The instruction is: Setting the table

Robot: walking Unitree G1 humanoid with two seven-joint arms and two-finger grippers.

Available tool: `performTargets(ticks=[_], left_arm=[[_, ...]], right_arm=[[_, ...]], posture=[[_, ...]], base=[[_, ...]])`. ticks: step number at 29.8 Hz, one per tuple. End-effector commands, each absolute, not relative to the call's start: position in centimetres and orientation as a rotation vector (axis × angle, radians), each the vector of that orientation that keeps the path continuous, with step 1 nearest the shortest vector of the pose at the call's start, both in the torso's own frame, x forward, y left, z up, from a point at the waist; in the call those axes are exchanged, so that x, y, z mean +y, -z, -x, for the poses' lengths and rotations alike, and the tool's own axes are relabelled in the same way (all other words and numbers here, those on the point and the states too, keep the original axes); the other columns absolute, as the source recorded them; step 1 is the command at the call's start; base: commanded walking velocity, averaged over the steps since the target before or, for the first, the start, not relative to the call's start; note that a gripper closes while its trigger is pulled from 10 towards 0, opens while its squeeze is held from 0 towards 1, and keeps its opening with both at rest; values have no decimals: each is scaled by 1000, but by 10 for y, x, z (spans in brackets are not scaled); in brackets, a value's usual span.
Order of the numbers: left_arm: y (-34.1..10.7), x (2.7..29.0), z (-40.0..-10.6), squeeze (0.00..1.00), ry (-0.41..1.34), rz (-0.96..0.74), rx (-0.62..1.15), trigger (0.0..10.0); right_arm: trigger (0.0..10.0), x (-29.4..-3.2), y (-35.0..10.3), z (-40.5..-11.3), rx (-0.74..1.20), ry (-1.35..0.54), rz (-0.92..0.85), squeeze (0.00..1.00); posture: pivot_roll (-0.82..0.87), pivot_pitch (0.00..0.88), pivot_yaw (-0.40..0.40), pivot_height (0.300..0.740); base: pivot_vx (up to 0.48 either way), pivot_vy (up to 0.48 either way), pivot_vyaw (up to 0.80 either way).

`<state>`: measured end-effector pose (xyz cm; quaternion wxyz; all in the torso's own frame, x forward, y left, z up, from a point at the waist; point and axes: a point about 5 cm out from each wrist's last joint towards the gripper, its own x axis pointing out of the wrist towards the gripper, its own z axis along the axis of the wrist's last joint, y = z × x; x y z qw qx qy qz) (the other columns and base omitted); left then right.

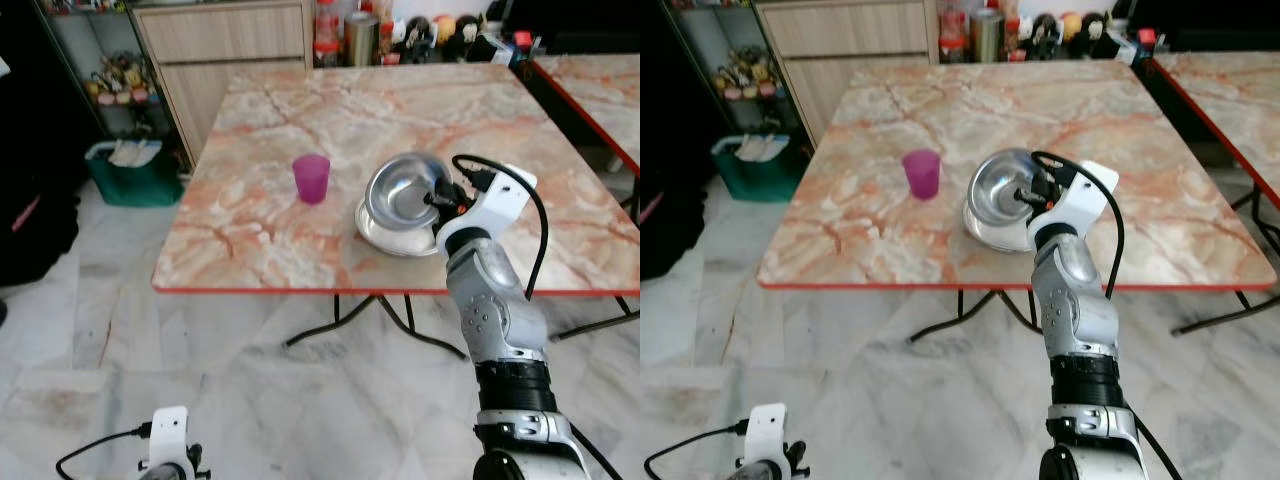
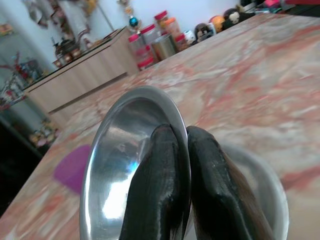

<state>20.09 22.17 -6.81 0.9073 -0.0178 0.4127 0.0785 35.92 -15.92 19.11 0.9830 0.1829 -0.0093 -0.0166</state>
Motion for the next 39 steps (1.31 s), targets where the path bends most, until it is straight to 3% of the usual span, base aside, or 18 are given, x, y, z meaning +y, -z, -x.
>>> performTargets(ticks=[1,16,31,39], left_arm=[[71,217,-198,0,-157,55,867,10000],[69,216,-201,0,-149,45,854,10000],[72,217,-196,0,-145,42,875,10000],[72,229,-191,0,-153,41,889,10000]], right_arm=[[10000,-166,-194,-359,-36,56,-355,0],[10000,-167,-195,-358,-40,59,-386,0],[10000,-169,-195,-347,-16,27,-359,0],[10000,-177,-173,-338,113,55,-316,0]], posture=[[-32,84,41,740],[-35,84,43,740],[-48,94,46,740],[-50,96,47,740]], base=[[368,0,444],[361,0,109],[0,0,0],[0,0,0]])
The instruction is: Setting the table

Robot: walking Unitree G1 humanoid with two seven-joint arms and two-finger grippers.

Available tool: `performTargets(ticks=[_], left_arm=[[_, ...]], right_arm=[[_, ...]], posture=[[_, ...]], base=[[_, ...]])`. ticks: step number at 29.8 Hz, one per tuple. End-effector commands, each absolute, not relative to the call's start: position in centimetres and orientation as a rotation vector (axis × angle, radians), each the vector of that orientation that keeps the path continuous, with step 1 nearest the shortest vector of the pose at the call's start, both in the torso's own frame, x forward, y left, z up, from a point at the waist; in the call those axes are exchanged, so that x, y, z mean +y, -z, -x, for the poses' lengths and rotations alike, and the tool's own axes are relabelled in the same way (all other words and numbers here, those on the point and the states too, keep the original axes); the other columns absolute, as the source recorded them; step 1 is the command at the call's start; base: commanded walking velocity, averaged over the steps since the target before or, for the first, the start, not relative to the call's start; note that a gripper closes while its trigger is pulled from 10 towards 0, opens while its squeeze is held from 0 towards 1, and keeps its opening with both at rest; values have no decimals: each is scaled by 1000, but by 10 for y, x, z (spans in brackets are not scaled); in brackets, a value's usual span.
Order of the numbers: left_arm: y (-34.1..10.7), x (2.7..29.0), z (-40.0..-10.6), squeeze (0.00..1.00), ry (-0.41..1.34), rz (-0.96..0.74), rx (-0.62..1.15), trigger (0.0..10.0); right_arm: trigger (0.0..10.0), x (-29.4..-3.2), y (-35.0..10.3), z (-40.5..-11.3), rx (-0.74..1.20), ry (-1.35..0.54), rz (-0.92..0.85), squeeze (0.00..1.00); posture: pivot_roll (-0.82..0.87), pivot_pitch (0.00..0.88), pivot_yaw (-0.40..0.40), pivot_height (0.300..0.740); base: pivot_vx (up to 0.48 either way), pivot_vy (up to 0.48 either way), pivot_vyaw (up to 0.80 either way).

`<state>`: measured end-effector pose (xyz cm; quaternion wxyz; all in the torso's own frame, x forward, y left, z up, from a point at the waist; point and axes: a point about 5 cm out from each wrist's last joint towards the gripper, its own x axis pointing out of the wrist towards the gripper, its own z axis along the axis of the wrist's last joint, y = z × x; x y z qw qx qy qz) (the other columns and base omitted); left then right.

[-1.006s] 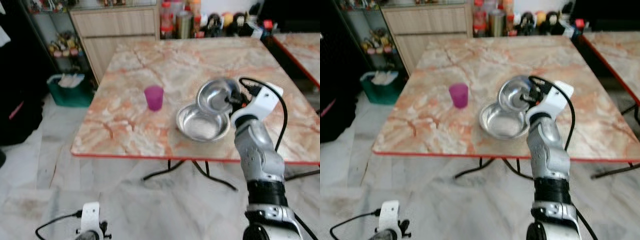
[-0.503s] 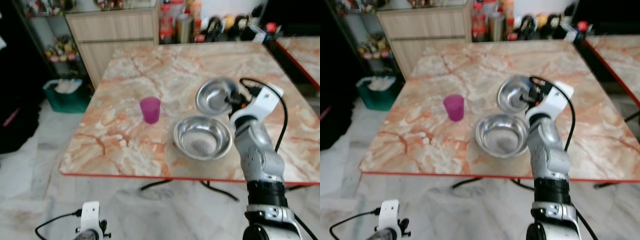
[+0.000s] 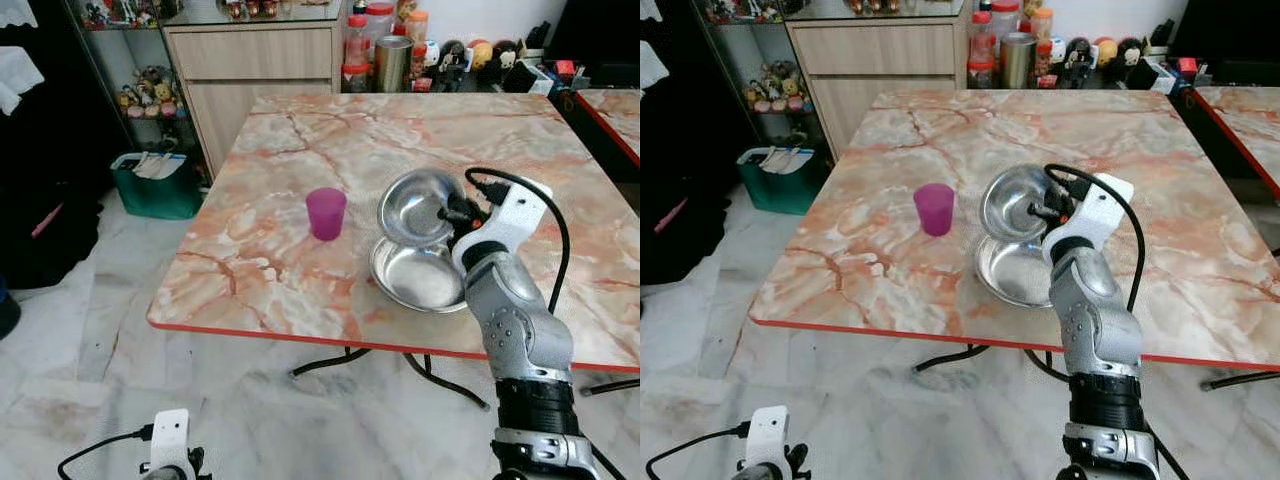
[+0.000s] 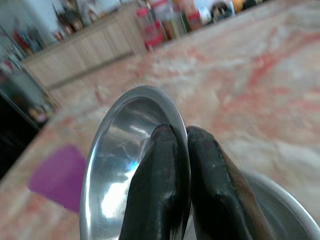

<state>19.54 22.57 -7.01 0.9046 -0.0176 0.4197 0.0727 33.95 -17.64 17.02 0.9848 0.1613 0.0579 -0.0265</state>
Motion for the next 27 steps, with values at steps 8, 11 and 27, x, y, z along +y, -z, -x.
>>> performTargets(ticks=[8,11,27], left_arm=[[73,237,-186,0,-159,39,904,10000],[73,237,-185,0,-159,38,906,10000],[78,200,-192,0,-118,44,911,10000]], right_arm=[[10000,-180,-167,-331,154,56,-317,0],[10000,-180,-167,-331,156,56,-316,0],[10000,-176,-166,-324,179,54,-370,0]], posture=[[-51,97,51,740],[-51,97,51,740],[-52,95,56,740]], base=[[0,0,0],[0,0,0],[0,0,0]])
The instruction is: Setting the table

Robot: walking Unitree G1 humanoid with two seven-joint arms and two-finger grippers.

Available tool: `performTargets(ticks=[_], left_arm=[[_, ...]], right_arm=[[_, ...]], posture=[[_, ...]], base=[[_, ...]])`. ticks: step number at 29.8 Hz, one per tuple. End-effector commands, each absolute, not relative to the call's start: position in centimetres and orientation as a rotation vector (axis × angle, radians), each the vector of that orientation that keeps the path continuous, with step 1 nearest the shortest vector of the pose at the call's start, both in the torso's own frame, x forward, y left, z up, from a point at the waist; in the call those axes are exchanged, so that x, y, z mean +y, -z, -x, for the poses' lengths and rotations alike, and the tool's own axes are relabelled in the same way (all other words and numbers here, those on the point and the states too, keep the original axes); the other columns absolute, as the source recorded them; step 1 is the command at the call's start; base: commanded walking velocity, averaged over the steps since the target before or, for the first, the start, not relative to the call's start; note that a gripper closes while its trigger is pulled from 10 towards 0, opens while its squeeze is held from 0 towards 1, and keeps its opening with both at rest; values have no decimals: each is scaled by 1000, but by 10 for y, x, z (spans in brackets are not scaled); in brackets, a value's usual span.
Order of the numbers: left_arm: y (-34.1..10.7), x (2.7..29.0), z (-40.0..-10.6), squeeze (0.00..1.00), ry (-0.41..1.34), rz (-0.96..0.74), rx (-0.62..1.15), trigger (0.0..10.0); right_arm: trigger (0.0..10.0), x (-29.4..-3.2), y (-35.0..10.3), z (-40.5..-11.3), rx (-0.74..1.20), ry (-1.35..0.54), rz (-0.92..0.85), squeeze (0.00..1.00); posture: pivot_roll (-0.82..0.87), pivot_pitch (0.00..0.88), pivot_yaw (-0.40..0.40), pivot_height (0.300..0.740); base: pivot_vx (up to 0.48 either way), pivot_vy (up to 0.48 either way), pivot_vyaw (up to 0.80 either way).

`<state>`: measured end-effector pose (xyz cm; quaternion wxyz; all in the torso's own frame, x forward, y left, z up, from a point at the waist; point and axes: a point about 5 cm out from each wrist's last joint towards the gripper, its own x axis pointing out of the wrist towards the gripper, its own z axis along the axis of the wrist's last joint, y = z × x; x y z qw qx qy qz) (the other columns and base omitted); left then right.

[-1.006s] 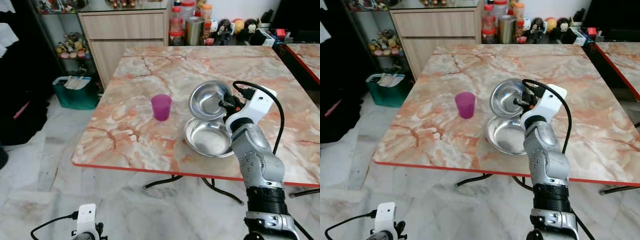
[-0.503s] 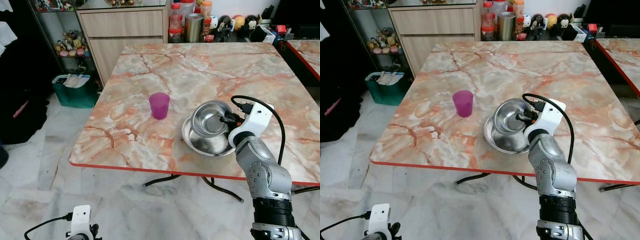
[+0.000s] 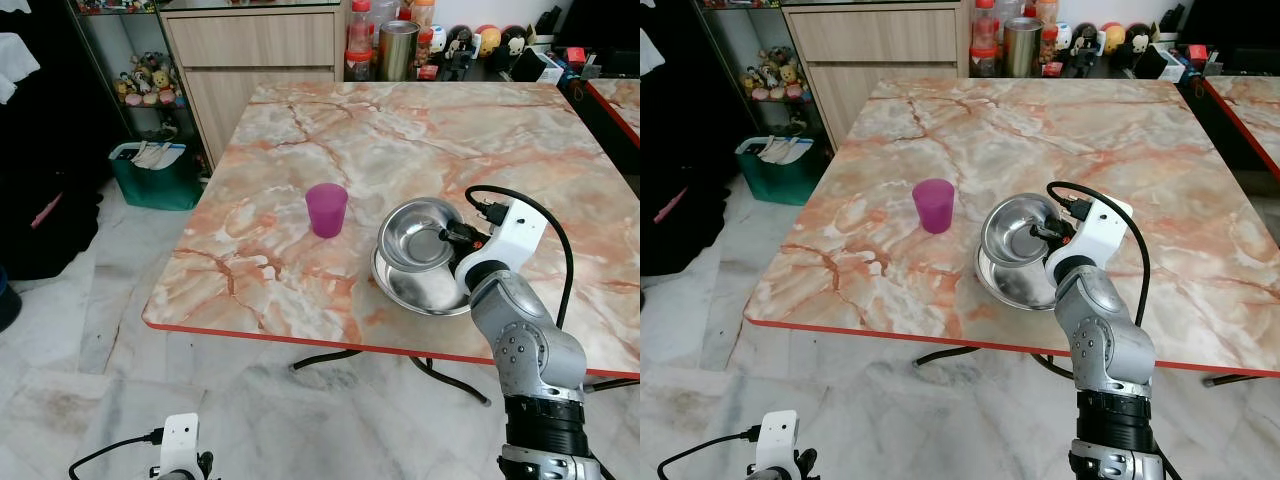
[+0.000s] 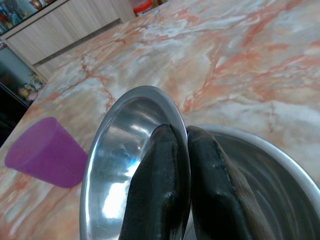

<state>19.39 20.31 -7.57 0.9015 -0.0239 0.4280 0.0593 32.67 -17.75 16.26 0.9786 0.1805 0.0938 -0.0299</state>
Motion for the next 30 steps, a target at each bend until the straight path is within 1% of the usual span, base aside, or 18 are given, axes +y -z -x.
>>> performTargets(ticks=[1,9,15,22,24,25,26,27,29,30], left_arm=[[78,199,-192,0,-116,43,910,10000],[76,207,-193,0,-123,38,904,10000],[75,219,-190,0,-133,33,911,10000],[74,219,-192,0,-130,31,909,10000],[74,217,-194,0,-126,31,906,10000],[74,216,-194,0,-125,31,905,10000],[74,216,-195,0,-123,31,904,10000],[74,215,-195,0,-123,30,904,10000],[73,215,-195,0,-122,30,904,10000],[73,215,-195,0,-122,31,904,10000]], right_arm=[[10000,-176,-163,-323,192,57,-368,0],[10000,-177,-154,-321,237,70,-381,0],[10000,-175,-147,-317,272,81,-389,0],[10000,-176,-144,-314,281,94,-399,0],[10000,-176,-145,-314,280,95,-399,678],[10000,-176,-145,-314,279,96,-400,678],[10000,-177,-145,-314,280,101,-398,863],[10000,-177,-145,-314,280,102,-397,863],[10000,-178,-145,-314,280,106,-395,827],[10000,-179,-145,-314,280,107,-394,776]], posture=[[-52,95,56,740],[-50,96,56,740],[-50,100,59,740],[-49,99,61,740],[-52,97,62,740],[-52,97,62,740],[-51,97,62,740],[-51,97,62,740],[-51,97,62,740],[-51,97,62,740]], base=[[0,0,0],[0,0,0],[0,0,0],[0,0,0],[0,0,0],[0,0,0],[0,0,0],[0,0,0],[0,0,0],[0,0,0]])
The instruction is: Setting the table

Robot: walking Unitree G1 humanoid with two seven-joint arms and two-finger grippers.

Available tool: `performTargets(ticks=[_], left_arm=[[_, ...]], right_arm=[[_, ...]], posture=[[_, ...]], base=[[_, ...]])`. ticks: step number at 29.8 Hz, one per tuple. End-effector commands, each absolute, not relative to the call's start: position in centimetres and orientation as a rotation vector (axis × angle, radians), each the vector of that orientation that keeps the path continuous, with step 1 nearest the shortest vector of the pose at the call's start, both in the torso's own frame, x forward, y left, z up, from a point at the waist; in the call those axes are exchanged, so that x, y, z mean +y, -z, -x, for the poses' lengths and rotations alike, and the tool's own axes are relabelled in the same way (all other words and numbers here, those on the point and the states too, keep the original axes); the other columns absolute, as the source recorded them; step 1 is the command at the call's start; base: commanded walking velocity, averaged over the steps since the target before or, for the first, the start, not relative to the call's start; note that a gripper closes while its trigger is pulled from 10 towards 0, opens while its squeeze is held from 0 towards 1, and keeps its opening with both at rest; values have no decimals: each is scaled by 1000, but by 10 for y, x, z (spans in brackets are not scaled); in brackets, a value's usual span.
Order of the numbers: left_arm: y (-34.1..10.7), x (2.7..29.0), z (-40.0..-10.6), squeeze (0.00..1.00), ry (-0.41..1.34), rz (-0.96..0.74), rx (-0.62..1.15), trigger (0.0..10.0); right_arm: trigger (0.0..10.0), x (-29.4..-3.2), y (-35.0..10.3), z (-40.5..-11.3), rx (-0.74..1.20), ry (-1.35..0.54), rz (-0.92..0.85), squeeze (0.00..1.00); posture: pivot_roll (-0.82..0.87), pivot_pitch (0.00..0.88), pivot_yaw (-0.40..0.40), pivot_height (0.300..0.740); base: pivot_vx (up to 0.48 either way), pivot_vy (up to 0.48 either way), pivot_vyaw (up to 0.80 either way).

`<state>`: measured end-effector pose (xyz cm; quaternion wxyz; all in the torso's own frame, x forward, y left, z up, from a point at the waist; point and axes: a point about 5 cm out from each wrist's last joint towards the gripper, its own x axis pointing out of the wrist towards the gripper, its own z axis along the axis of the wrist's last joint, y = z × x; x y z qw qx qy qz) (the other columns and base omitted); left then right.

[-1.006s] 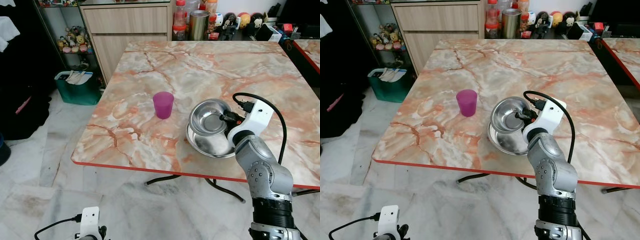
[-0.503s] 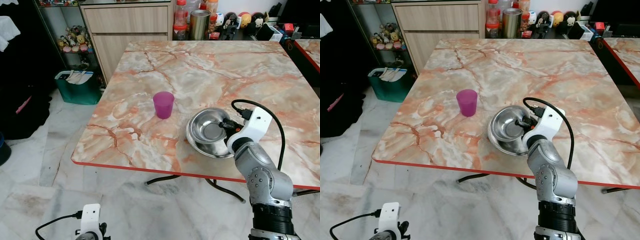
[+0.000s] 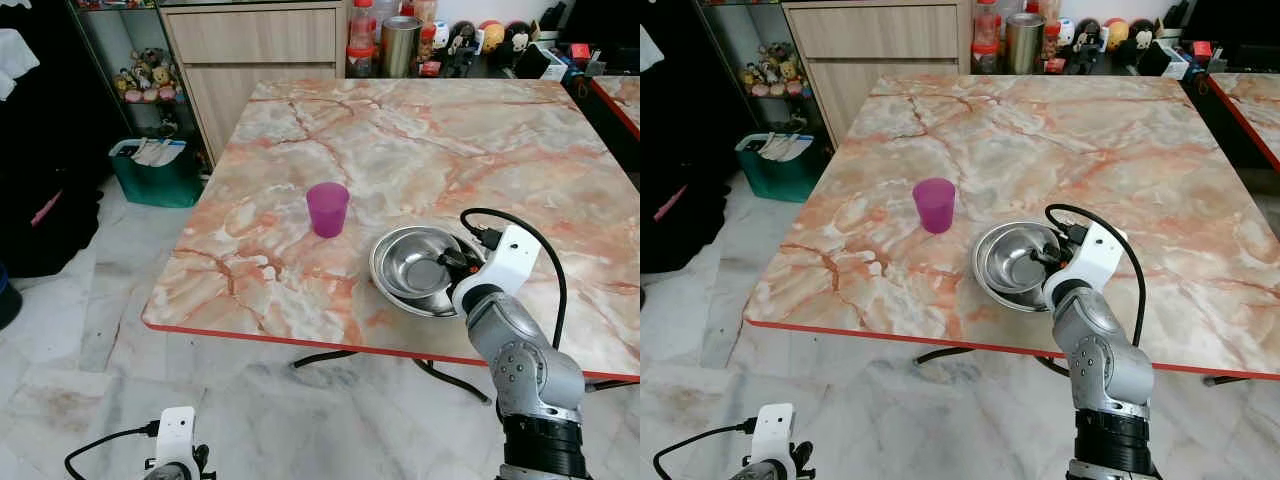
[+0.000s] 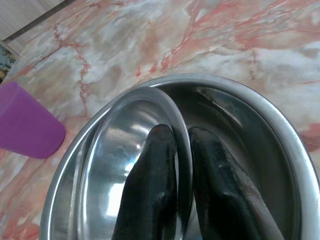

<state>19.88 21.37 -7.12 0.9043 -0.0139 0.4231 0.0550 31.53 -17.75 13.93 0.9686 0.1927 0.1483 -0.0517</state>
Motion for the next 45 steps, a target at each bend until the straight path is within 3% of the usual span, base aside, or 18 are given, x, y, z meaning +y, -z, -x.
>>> performTargets(ticks=[1,2,3,4,27,32,37,41,45], left_arm=[[73,215,-195,0,-123,31,904,10000],[73,215,-195,0,-123,32,904,10000],[73,215,-195,0,-122,32,903,10000],[73,214,-196,0,-121,32,902,10000],[73,213,-197,0,-122,38,895,10000],[73,213,-196,0,-123,33,894,10000],[73,212,-196,0,-124,29,892,10000],[73,210,-197,0,-111,29,884,10000],[73,209,-197,0,-118,47,867,10000]], right_arm=[[10000,-179,-145,-314,281,108,-394,776],[10000,-179,-145,-314,281,109,-393,639],[10000,-179,-145,-314,281,110,-392,102],[10000,-180,-146,-314,281,114,-391,0],[10000,-191,-164,-317,224,149,-272,0],[10000,-185,-157,-320,131,113,-167,0],[10000,-183,-155,-322,64,100,-190,0],[10000,-173,-159,-327,-34,25,27,0],[10000,-172,-160,-327,-89,13,40,0]], posture=[[-51,97,62,740],[-50,97,62,740],[-50,97,62,740],[-50,97,62,740],[-50,93,64,740],[-52,92,62,740],[-49,95,59,740],[-40,97,53,740],[-35,93,51,740]], base=[[0,0,0],[0,0,0],[0,0,0],[0,0,0],[0,0,0],[0,0,0],[0,0,0],[0,0,0],[0,0,0]])
